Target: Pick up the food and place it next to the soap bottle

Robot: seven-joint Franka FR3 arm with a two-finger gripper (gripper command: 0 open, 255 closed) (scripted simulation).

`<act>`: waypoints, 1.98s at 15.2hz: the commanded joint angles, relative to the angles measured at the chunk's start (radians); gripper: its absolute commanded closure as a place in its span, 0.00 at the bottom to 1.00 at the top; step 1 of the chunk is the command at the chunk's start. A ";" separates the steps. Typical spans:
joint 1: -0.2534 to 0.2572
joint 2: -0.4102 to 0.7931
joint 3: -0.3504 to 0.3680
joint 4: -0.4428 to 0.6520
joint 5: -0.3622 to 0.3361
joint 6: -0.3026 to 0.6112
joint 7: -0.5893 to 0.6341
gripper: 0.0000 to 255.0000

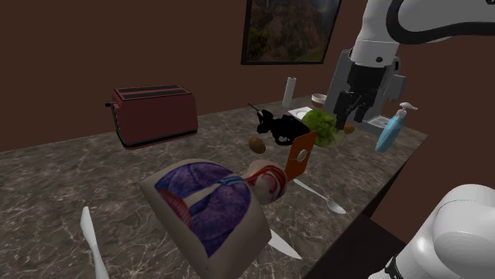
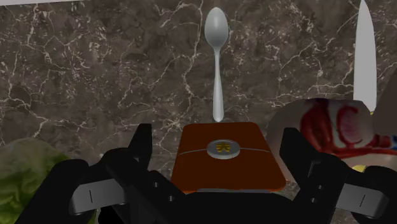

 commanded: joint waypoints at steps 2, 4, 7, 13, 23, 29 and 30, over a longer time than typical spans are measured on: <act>-0.001 0.029 0.007 -0.002 0.000 0.032 0.013 0.00; -0.002 0.089 0.021 -0.002 -0.001 0.096 0.040 0.00; -0.006 0.187 0.041 0.010 -0.006 0.186 0.082 0.00; -0.020 0.401 0.077 0.074 -0.034 0.342 0.167 0.00; -0.038 0.783 0.114 0.297 -0.130 0.502 0.321 0.00; -0.027 1.019 0.105 0.500 -0.195 0.532 0.401 0.00; -0.023 1.059 0.102 0.539 -0.204 0.532 0.412 0.00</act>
